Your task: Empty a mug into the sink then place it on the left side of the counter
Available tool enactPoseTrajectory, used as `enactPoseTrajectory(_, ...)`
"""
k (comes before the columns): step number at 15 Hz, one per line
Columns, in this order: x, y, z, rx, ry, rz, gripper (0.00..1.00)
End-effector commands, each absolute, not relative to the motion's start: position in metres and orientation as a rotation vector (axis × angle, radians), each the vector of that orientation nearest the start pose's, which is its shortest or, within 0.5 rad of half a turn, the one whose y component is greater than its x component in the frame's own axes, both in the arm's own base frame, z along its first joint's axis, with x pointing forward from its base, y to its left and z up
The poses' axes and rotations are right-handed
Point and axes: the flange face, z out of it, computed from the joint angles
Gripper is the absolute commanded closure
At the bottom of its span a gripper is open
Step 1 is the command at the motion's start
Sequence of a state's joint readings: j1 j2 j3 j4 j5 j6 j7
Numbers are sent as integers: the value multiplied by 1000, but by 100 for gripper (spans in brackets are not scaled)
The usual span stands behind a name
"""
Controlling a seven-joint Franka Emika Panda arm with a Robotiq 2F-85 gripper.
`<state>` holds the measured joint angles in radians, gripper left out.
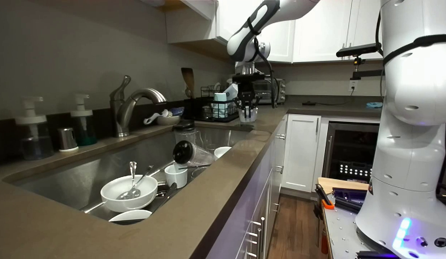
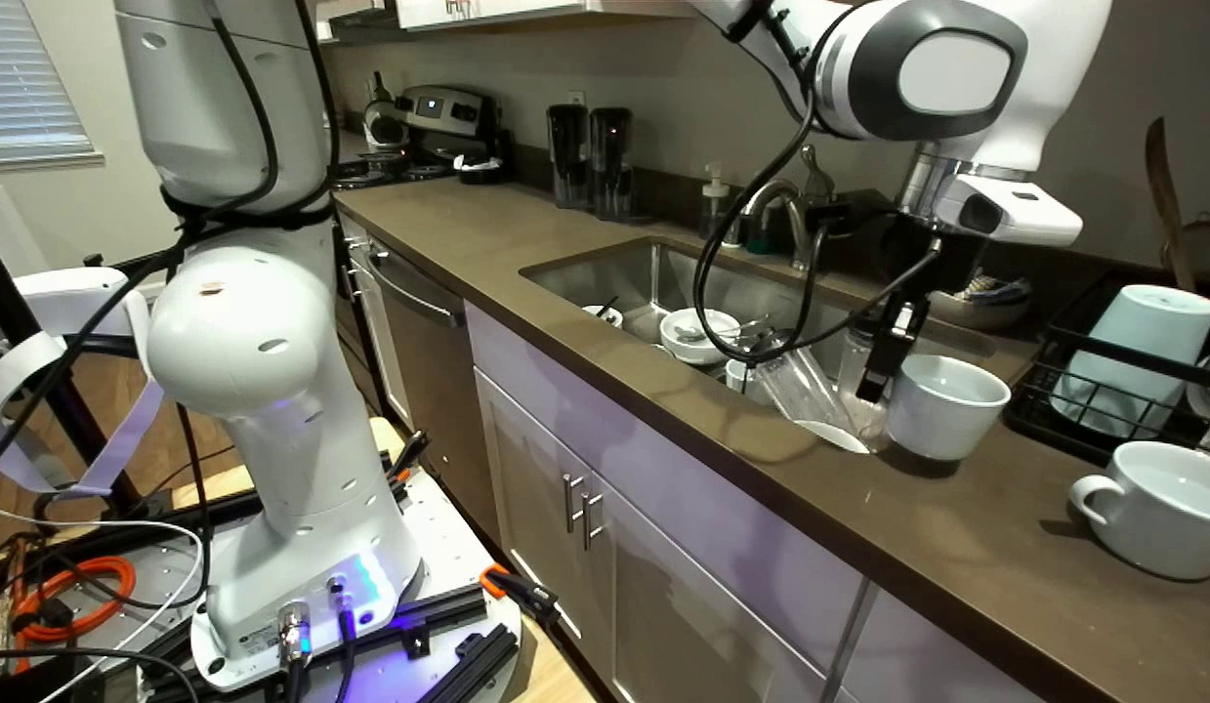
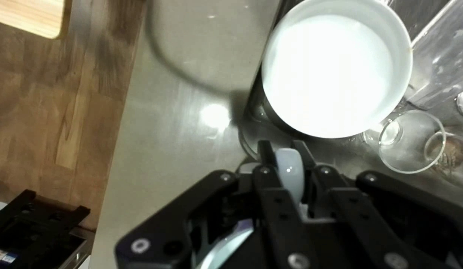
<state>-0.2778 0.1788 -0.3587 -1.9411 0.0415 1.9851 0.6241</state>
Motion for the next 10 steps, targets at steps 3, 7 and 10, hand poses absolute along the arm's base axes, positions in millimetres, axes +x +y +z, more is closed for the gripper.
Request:
enactPoseTrajectory(3,452,-277,424,-2689,1674,155,96)
enactPoseTrajectory(7,450,-231,426,-2840,1400,147,96)
enactPoseTrajectory(10,452,-204,424,-2929,1158,156,96)
